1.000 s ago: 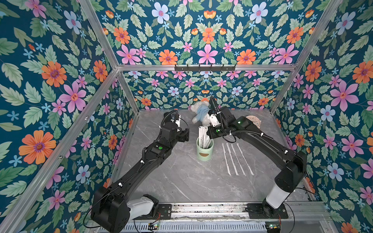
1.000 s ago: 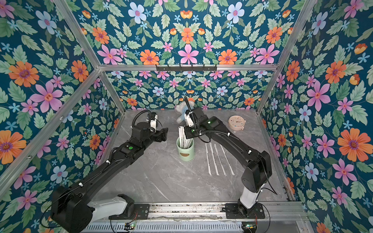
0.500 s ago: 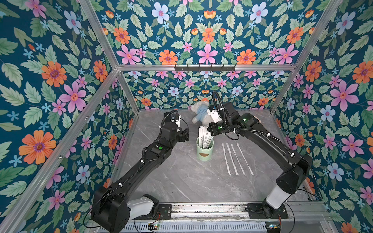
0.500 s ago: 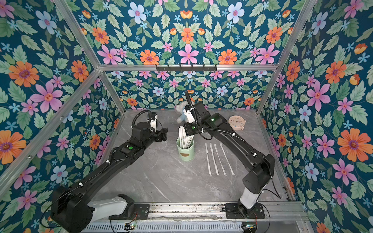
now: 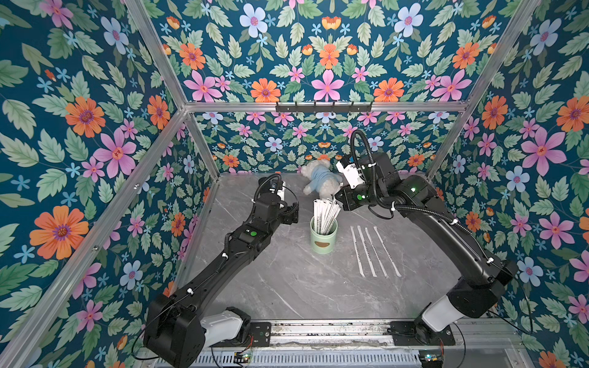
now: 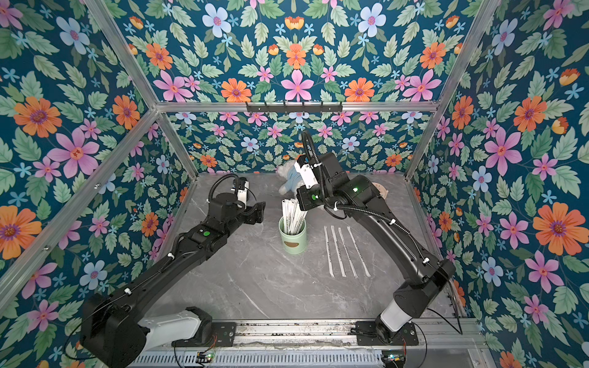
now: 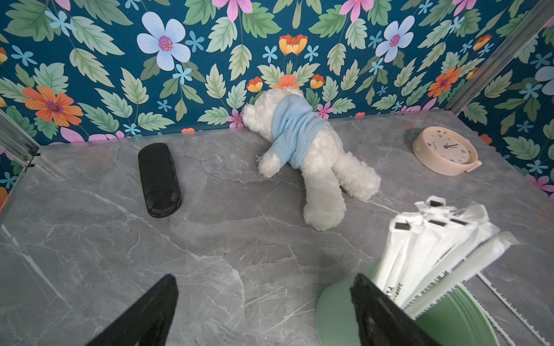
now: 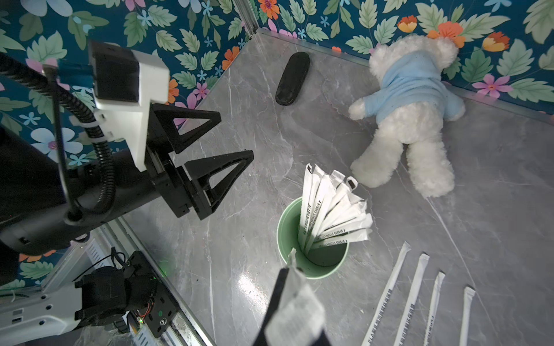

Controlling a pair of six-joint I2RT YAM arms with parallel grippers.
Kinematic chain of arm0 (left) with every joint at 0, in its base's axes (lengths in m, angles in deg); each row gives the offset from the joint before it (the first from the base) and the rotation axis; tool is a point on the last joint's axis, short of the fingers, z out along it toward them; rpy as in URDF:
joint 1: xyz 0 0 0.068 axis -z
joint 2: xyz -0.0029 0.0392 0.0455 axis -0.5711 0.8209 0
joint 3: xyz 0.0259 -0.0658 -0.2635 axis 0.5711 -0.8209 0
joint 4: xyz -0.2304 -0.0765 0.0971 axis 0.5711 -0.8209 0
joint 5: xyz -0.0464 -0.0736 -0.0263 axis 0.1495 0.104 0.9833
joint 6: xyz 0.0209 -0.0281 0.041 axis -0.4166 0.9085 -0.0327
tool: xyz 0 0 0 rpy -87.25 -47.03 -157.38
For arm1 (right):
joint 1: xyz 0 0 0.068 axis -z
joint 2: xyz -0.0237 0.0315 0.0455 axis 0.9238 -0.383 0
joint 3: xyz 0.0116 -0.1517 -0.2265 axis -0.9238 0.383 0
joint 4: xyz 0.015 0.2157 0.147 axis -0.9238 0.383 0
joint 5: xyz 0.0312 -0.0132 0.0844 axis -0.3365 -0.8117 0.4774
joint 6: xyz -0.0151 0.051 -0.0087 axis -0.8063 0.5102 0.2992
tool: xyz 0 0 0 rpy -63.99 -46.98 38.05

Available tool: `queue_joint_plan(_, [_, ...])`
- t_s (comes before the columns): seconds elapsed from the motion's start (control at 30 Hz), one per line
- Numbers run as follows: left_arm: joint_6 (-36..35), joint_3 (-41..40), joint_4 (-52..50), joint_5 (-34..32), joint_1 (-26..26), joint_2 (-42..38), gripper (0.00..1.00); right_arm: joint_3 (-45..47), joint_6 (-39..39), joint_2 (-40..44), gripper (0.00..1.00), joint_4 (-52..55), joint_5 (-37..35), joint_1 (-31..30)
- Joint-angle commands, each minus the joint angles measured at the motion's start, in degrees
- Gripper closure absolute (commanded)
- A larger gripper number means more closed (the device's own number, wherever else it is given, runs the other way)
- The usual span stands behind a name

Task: Take the straws out of the storage container
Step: Pick up the straw from the container, then place the straw at the center of the board.

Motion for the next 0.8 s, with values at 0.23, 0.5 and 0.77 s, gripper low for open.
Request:
queue_joint_plan(0.23, [-0.4, -0.2, 0.2, -0.6, 0.0, 0.2, 0.08, -2.7, -2.3, 3.0, 0.94, 5.1, -3.2, 0.0])
queue_joint_plan(0.5, [-0.4, -0.1, 0.2, -0.6, 0.1, 0.3, 0.08, -3.2, -3.2, 4.4, 0.94, 8.0, -5.2, 0.8])
queue_joint_plan(0.77, [-0.3, -0.2, 0.2, -0.5, 0.1, 0.2, 0.08, -1.2, -3.4, 7.0, 0.94, 11.9, -5.1, 5.3])
